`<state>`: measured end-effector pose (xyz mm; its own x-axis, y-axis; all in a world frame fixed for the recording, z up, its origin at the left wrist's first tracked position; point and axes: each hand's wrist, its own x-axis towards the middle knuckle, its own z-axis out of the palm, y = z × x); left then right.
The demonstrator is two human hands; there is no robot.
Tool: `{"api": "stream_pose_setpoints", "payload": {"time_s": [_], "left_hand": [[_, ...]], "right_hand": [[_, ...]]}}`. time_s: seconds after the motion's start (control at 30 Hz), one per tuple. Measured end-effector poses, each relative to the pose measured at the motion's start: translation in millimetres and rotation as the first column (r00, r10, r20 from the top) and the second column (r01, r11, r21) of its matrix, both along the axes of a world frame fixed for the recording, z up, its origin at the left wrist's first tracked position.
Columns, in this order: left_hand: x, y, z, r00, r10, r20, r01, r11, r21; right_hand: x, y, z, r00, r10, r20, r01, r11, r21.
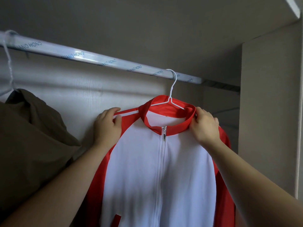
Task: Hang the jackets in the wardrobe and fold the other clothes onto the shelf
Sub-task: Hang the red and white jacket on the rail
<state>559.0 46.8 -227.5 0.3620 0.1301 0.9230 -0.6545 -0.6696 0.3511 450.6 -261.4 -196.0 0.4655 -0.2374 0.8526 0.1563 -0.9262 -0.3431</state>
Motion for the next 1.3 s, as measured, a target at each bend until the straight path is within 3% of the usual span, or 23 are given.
{"api": "stream_pose_setpoints", "payload": {"time_s": [0.1, 0.3, 0.43, 0.6, 0.83, 1.03, 1.2, 1.3], "left_hand": [[-5, -19, 10, 0.985, -0.091, 0.144, 0.062, 0.979, 0.192], [7, -30, 29, 0.962, -0.12, 0.244, 0.081, 0.983, 0.164], [13, -29, 39, 0.992, -0.127, 0.013, 0.125, 0.985, 0.118], [21, -25, 59, 0.974, -0.054, -0.221, 0.096, 0.978, 0.184], [28, -18, 46, 0.965, 0.136, -0.223, -0.106, 0.985, 0.139], [23, -27, 46, 0.959, 0.161, -0.232, -0.134, 0.983, 0.129], [20, -28, 50, 0.951, 0.148, -0.27, -0.109, 0.982, 0.154], [19, -31, 52, 0.943, 0.162, -0.29, -0.114, 0.978, 0.175]], "right_hand": [[-1, 2, -2, 1.0, -0.014, 0.023, 0.014, 1.0, -0.011], [-3, 0, 4, 1.0, -0.002, 0.014, 0.002, 1.0, -0.005], [1, -3, 9, 0.999, 0.014, -0.035, -0.013, 1.0, 0.027], [11, -7, 19, 0.992, 0.002, -0.126, 0.01, 0.995, 0.098], [2, -27, 9, 0.986, -0.087, -0.145, 0.074, 0.993, -0.095], [-21, -42, -7, 0.987, -0.136, -0.087, 0.127, 0.986, -0.108], [-45, -60, -20, 0.971, -0.122, -0.206, 0.102, 0.989, -0.103], [-61, -60, -26, 0.964, -0.174, -0.2, 0.146, 0.978, -0.148]]}}
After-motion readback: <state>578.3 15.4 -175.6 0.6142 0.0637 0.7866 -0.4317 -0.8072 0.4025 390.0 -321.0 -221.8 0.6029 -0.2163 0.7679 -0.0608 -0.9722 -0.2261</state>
